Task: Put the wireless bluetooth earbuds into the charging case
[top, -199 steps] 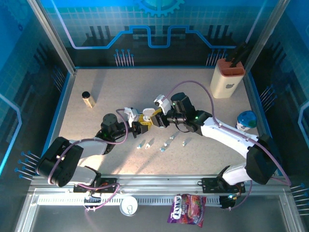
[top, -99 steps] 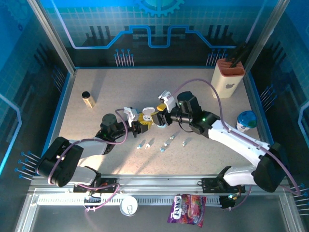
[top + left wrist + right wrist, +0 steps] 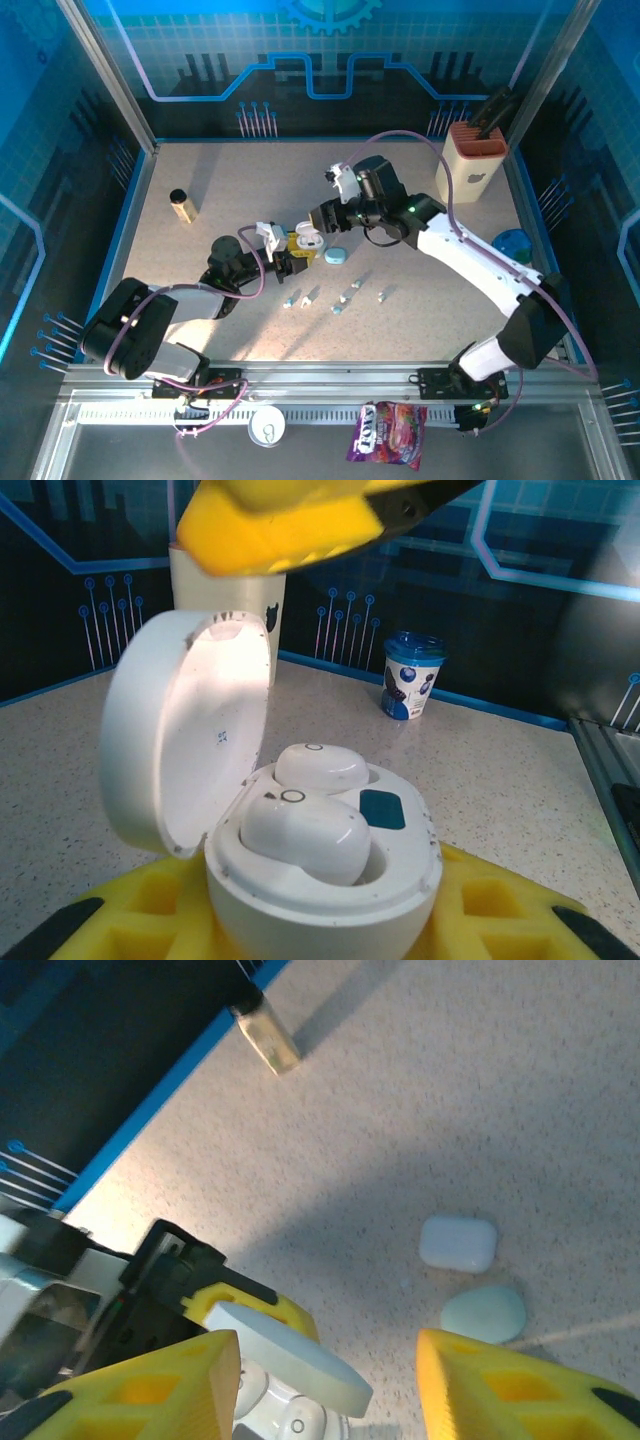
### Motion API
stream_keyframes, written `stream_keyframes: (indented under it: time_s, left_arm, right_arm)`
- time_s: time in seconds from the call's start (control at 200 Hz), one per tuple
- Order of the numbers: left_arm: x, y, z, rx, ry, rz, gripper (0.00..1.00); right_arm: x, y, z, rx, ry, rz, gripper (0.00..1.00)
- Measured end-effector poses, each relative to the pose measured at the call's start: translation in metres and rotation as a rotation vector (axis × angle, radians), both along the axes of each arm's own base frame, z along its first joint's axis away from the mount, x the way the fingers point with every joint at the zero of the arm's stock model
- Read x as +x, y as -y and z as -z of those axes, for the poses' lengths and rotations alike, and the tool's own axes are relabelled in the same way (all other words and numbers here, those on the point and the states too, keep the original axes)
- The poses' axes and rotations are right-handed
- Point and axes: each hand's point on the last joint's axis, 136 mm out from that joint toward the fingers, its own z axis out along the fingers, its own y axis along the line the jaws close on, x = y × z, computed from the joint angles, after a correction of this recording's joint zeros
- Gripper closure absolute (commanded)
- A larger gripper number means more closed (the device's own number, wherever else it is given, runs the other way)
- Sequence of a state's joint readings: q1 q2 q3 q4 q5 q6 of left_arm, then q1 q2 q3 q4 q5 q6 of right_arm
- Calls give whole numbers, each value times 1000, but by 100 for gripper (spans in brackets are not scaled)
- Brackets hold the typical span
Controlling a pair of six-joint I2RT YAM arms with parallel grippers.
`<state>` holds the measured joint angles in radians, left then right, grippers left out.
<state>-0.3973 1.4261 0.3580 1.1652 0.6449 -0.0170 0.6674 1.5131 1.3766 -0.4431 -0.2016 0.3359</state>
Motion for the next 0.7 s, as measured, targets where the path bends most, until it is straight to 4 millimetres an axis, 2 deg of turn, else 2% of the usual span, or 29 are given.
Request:
stream_keyframes:
  time_s: [0.085,0.29,0.505,0.7]
  left_arm:
    - [0,0,0,-1,2,0,72]
    - [2,-1,6,6,-20,-11,72]
    - [5,-1,2,-8,-1,-22,72]
    - [6,-1,-2,-31,4,-22,72]
  right_arm:
    - [0,-1,12,-31,-36,-4,53]
    - [-5,0,17,-57,-56,-14,53]
    - [-16,10,15,-34,-67,10,36]
    - [-22,24,2,116,-115,51,33]
